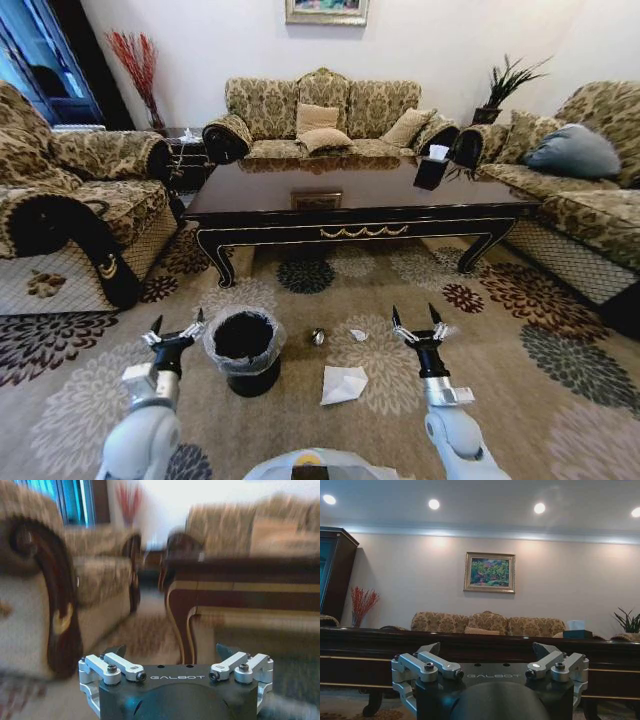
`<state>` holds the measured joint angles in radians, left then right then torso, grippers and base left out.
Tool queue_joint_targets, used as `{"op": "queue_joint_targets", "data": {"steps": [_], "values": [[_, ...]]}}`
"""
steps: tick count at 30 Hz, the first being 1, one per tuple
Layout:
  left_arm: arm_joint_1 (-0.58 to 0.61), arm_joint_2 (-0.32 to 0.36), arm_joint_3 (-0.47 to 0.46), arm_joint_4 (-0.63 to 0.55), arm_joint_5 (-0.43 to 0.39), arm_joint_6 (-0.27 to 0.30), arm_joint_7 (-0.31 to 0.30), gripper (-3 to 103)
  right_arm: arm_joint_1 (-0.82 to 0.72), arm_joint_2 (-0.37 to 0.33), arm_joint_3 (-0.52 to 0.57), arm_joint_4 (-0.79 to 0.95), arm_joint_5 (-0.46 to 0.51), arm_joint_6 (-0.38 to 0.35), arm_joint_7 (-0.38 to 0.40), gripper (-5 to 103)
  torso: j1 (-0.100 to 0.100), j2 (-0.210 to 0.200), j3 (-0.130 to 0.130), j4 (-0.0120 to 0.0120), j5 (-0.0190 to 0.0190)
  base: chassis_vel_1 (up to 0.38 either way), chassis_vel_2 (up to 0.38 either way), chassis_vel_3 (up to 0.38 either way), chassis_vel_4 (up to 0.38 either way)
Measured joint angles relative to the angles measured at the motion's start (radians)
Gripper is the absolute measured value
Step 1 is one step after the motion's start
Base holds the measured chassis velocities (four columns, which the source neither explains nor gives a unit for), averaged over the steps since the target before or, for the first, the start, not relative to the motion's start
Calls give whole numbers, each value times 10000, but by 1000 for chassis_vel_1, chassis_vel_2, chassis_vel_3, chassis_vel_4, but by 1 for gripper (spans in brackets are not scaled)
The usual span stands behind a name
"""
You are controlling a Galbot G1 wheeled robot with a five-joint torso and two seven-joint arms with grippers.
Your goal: Move to the front of the table and pick up the trash from the floor, then place it into the trash bin.
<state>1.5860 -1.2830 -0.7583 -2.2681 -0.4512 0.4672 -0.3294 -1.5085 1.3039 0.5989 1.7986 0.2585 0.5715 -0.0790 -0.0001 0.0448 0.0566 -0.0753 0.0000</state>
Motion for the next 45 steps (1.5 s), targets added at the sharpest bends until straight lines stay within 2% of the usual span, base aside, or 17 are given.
{"op": "queue_joint_targets", "data": {"steps": [1, 2, 3, 4, 5, 7, 8, 13, 27, 44, 45], "values": [[0, 0, 0, 0, 0, 0, 0, 100, 0, 0, 0, 0, 0, 0, 0, 100, 0, 0, 0, 0, 0, 0, 0, 0, 0], [-200, 80, -45, 0, -577, 803, -142, 100, 5, -1, -3, -12, -1, 0, 0, 100, 0, 0, 0, -4, -1, 0, 0, 0, 0], [-361, 117, -78, 22, -1026, 1311, -210, 100, 7, -1, -5, -20, -2, 0, 0, 100, 0, 0, 0, -5, -3, 0, 0, 0, 0], [-665, 141, -161, 157, -1856, 2089, -226, 100, 10, 0, -5, -28, -4, 0, 0, 100, 0, 0, 0, -5, -1, 0, 0, 0, 0], [-665, 141, -161, 157, -1856, 2089, -226, 100, 10, 0, -5, -28, -4, 0, 0, 100, 0, 0, 0, -5, -1, 0, 0, 0, 0], [-998, 137, -228, 413, -2654, 2689, -228, 100, 9, 2, -6, -36, -6, 0, 0, 100, 0, -1, 0, -4, -2, 0, 0, 0, 0], [-1110, 136, -236, 570, -2913, 2798, -225, 100, 13, 0, -17, -49, -7, 2, 0, 100, 0, -1, 0, -5, -1, 0, 0, 0, 0], [-1322, 17, -180, 1253, -3112, 2862, -12, 100, 120, -54, -114, -209, -8, 33, -18, 100, 0, -1, 1, 0, 0, 0, 0, 0, 0], [-1731, -570, 103, 2508, -3448, 2753, 11, 100, 114, -14, -184, -320, -117, 152, -55, 100, 0, -1, 1, -3, 0, 0, 0, 0, 0], [-2403, -955, 440, 3674, -2999, 2699, 256, 101, 165, -28, -307, -489, -167, 198, -79, 100, 0, -1, 0, -3, 0, 0, 0, 0, 0], [-2457, -963, 462, 3754, -2936, 2694, 281, 94, 168, -26, -318, -515, -170, 204, -82, 100, 0, -1, 1, -3, 0, 0, 0, 0, 0]]}}
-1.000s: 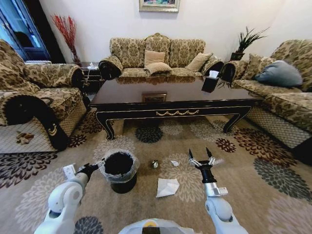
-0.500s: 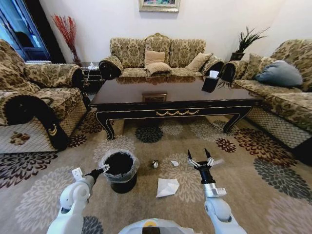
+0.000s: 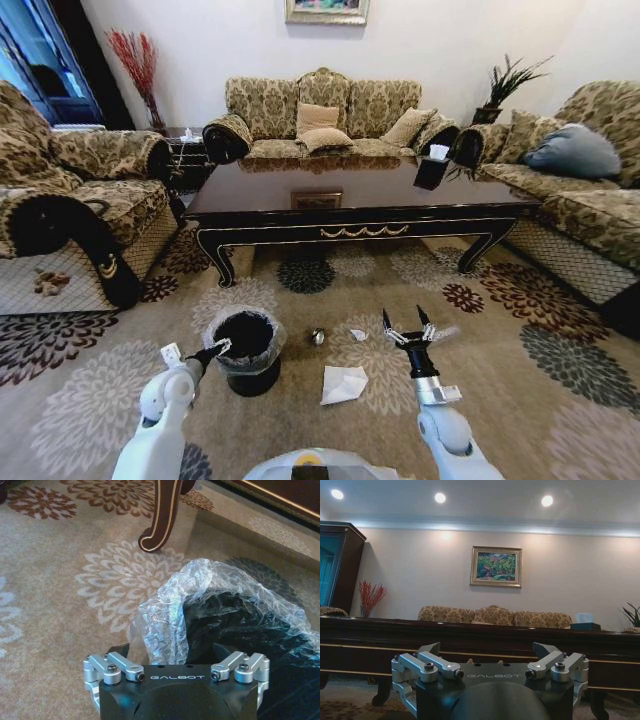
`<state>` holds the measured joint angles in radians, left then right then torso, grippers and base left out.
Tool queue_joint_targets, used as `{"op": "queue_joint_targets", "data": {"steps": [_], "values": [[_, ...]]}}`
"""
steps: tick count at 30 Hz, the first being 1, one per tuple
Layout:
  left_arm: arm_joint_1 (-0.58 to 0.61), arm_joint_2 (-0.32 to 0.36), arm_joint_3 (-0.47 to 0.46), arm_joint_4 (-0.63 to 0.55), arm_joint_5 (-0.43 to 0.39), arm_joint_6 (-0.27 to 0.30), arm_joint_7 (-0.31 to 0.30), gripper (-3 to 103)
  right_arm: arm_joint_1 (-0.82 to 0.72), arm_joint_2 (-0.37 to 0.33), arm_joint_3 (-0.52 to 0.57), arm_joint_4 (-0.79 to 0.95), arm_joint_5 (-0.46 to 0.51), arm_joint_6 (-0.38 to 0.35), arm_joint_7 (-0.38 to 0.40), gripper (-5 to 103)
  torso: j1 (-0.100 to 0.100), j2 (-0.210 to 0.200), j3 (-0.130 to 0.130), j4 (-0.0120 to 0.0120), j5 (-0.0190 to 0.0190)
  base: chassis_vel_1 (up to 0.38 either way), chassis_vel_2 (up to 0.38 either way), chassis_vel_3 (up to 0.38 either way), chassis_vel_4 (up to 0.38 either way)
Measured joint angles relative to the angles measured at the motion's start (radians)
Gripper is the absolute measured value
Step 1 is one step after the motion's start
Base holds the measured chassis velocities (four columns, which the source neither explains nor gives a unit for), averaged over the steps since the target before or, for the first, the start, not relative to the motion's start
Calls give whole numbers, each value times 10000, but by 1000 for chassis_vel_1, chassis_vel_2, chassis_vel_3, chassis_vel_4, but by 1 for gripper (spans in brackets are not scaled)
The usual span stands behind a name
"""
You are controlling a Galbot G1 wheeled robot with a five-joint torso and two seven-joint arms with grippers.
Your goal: Move to the front of the table and pick up the trash from the floor, then place it into the trash bin.
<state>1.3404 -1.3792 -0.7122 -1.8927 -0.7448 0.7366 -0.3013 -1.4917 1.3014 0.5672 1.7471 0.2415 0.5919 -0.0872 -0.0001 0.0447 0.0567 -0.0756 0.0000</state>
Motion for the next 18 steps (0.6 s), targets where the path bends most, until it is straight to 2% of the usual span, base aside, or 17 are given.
{"op": "queue_joint_targets", "data": {"steps": [2, 6, 7, 8, 11, 15, 17, 18], "values": [[-43, -4, 17, 71, 42, -8, 21, 94, 1, 4, -9, -16, -7, 5, -3, 100, 0, 0, 0, 0, 0, 0, 0, 0, 0], [-180, 3, 52, 353, 174, -47, 87, 72, 12, 15, -24, -46, -23, 14, -13, 100, 0, 0, 0, 0, 0, 0, 0, 0, 0], [-180, 3, 52, 353, 174, -47, 87, 72, 12, 15, -24, -46, -23, 14, -13, 100, 0, 0, 0, 0, 0, 0, 0, 0, 0], [-208, 15, 62, 412, 226, -56, 100, 67, 25, 15, -24, -61, -25, 16, -14, 100, 0, 0, 0, 0, 0, 0, 0, 0, 0], [-230, 33, 78, 475, 362, -76, 107, 61, 40, 11, -22, -82, -25, 18, -14, 100, 0, 0, 0, 0, 0, 0, 0, 0, 0], [-233, 75, 96, 559, 655, -97, 111, 40, 86, 9, -17, -135, -25, 19, -11, 100, 0, 0, 0, 0, 0, 0, 0, 0, 0], [-233, 83, 95, 571, 698, -97, 111, 40, 97, 9, -17, -145, -26, 19, -5, 100, 0, 0, 0, 0, 0, 0, 0, 0, 0], [-233, 93, 92, 587, 741, -97, 112, 34, 106, 10, -17, -157, -26, 19, 8, 100, 0, 0, 0, 0, -1, 0, 0, 0, 0]]}}
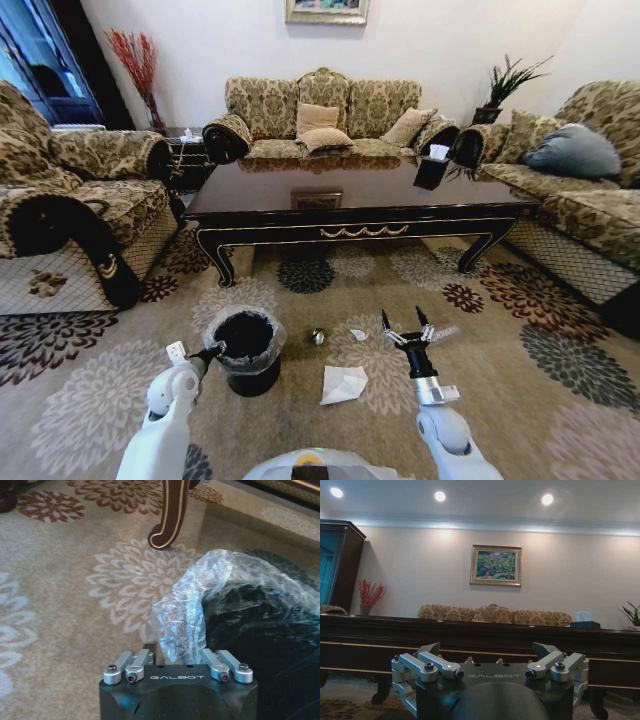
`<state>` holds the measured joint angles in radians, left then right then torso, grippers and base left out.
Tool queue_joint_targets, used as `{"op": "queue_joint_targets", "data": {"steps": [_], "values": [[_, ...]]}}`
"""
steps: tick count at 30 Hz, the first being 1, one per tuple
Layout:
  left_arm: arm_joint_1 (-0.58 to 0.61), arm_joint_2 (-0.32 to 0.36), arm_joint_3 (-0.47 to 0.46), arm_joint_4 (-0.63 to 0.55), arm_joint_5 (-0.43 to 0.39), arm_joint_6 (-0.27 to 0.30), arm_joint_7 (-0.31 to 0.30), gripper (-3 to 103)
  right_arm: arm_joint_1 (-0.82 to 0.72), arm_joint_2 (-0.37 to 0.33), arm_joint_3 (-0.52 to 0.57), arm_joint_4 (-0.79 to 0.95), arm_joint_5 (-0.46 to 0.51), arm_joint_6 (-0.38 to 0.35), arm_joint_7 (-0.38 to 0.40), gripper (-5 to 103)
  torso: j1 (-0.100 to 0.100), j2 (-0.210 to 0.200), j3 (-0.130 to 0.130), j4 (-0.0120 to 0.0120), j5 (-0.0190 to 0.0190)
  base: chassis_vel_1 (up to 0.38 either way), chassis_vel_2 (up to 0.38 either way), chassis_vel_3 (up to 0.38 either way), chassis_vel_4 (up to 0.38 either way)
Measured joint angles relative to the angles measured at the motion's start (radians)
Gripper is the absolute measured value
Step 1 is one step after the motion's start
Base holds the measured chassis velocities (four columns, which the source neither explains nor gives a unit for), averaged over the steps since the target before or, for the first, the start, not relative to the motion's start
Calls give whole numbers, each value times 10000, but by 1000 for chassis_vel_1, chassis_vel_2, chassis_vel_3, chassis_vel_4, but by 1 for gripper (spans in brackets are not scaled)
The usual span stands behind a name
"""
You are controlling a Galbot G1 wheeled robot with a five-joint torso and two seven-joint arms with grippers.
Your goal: Move to the front of the table and pick up the trash from the floor, then place it into the trash bin.
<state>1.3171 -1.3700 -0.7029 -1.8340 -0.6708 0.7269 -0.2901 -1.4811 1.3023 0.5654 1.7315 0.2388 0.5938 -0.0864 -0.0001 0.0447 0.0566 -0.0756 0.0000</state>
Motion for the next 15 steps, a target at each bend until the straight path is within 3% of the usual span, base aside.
{"op": "queue_joint_targets", "data": {"steps": [3, 5, 8, 15], "values": [[2, 121, -140, 105, 231, 16, 51, 19, 106, 6, -8, -129, -25, -1, 198, 100, 0, 0, 0, -3, 1, 0, 0, 0, 0], [3, 145, -175, 117, 255, 18, 61, 19, 120, 3, -11, -147, -30, -3, 230, 100, 0, 1, 0, -3, 1, 0, 0, 0, 0], [93, 356, -401, 120, 326, 78, 102, 3, 293, -23, -51, -385, -103, -76, 610, 100, 0, 0, 0, 0, 0, 0, 0, 0, 0], [555, 585, -768, -362, 397, 97, 182, 2, 753, -123, -278, -1051, -70, -402, 1186, 100, 0, 0, 1, 3, -3, 0, 0, 0, 0]]}}
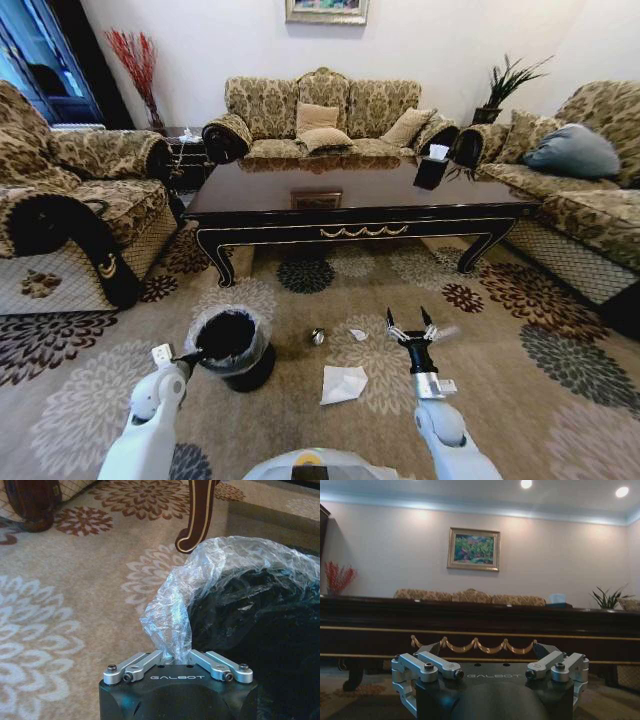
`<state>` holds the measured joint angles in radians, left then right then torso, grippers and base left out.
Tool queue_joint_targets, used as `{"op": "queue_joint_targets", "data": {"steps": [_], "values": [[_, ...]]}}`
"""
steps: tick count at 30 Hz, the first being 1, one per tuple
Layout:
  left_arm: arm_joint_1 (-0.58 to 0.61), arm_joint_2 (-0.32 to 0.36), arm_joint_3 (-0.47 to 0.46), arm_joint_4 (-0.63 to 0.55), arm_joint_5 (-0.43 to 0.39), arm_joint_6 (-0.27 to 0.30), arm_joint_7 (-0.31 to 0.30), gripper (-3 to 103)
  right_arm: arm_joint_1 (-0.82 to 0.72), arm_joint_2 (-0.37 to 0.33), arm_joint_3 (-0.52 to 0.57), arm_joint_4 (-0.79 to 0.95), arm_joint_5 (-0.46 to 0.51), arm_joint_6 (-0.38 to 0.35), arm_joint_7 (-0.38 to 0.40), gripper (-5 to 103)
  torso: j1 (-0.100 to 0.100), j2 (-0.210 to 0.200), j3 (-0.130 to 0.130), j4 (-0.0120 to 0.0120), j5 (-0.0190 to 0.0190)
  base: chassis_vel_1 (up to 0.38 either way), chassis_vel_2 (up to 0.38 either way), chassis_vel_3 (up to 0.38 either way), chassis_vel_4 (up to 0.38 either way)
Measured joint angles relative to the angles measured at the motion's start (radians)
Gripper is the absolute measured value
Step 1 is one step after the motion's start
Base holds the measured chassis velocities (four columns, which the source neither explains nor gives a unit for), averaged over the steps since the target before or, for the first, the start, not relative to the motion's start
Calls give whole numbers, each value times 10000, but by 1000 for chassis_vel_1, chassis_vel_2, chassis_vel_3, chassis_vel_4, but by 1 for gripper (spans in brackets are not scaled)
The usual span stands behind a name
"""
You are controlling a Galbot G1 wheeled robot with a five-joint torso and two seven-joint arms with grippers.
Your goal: Move to the front of the table and pick up the trash from the floor, then place it into the trash bin.
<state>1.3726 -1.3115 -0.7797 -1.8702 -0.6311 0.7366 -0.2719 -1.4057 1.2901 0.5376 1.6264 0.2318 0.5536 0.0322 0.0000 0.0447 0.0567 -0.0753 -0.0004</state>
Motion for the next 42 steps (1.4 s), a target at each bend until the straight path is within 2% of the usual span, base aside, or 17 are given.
{"op": "queue_joint_targets", "data": {"steps": [3, 10, 11, 12, 13, 14, 15, 17, 18, 19, 21, 23, 25, 28, 34, 38, 42], "values": [[294, 39, -214, -331, 48, 0, 80, 2, 319, -51, -129, -455, 44, -172, 162, 100, 0, 0, 0, -6, 4, 0, 0, 0, 0], [1001, -29, -618, -1292, -7, 1, 156, 2, 1578, -159, -134, -2257, 346, -529, 702, 100, 0, 0, 0, 6, 6, 0, 0, 0, 0], [1033, -18, -606, -1407, -47, 1, 160, 2, 1677, -180, -75, -2402, 558, -642, 887, 100, 0, 0, 0, 4, 5, 0, 0, 0, 0], [1080, -3, -591, -1548, -86, 1, 159, 2, 1801, -205, -31, -2541, 895, -821, 1134, 100, 0, 0, 0, -11, 3, 0, 0, 0, 0], [1080, -3, -591, -1548, -86, 1, 159, 2, 1801, -205, -31, -2541, 895, -821, 1134, 100, 0, 0, 0, -11, 3, 0, 0, 0, 0], [1197, -3, -586, -1806, -151, 1, 162, 2, 2107, -242, -2, -2769, 1464, -1184, 1654, 100, 0, 0, 0, -15, 3, 0, 0, 0, 0], [1286, -11, -590, -1998, -196, 1, 165, 2, 2358, -250, 13, -2962, 1828, -1402, 2050, 100, 0, 0, -1, -6, 3, 0, 0, 0, 0], [1447, -38, -637, -2311, -275, 1, 165, 2, 2770, -250, 23, -3367, 2394, -1707, 2725, 100, 0, 0, 0, -6, 3, 0, 0, 0, 0], [1561, -61, -704, -2511, -325, 1, 164, 2, 3050, -250, 10, -3676, 2718, -1876, 3138, 100, 0, 0, 0, 1, 3, 0, 0, 0, 0], [1561, -61, -704, -2511, -325, 1, 164, 2, 3050, -250, 10, -3676, 2718, -1876, 3138, 100, 0, 0, 0, 1, 3, 0, 0, 0, 0], [1803, -101, -905, -3024, -470, 2, 157, 2, 3676, -265, -75, -4503, 3471, -2124, 3678, 100, 0, 0, 0, 3, 3, 0, 0, 0, 0], [1882, -109, -978, -3198, -530, 2, 156, 2, 3852, -270, -107, -4802, 3665, -2162, 3722, 100, 0, 0, 0, 1, 4, 0, 0, 0, 0], [2100, -138, -1213, -3713, -700, 1, 144, 2, 4424, -258, -178, -5859, 4140, -2161, 3610, 100, 0, 1, 0, -5, 7, 0, 0, 0, 0], [2361, -173, -1523, -4201, -931, 1, 103, 2, 5197, -174, -216, -7389, 4545, -2006, 3096, 100, 0, 0, 0, -2, 7, 0, 0, 0, 0], [2714, -135, -1924, -4511, -1112, 1, 43, 2, 6420, -142, -222, -9373, 4677, -1855, 2625, 100, 0, 0, 0, -2, 5, 0, 0, 0, 0], [2807, -167, -2034, -4573, -1148, 1, 34, 2, 6888, -144, -214, -9978, 4885, -1881, 2561, 100, 1, 0, 0, 0, 3, 0, 0, 0, 0], [2922, -311, -2055, -4717, -1154, 1, 12, 2, 7273, -140, -206, -10401, 5254, -2250, 2599, 100, 0, 0, 0, -4, 2, 0, 0, 0, 0]]}}
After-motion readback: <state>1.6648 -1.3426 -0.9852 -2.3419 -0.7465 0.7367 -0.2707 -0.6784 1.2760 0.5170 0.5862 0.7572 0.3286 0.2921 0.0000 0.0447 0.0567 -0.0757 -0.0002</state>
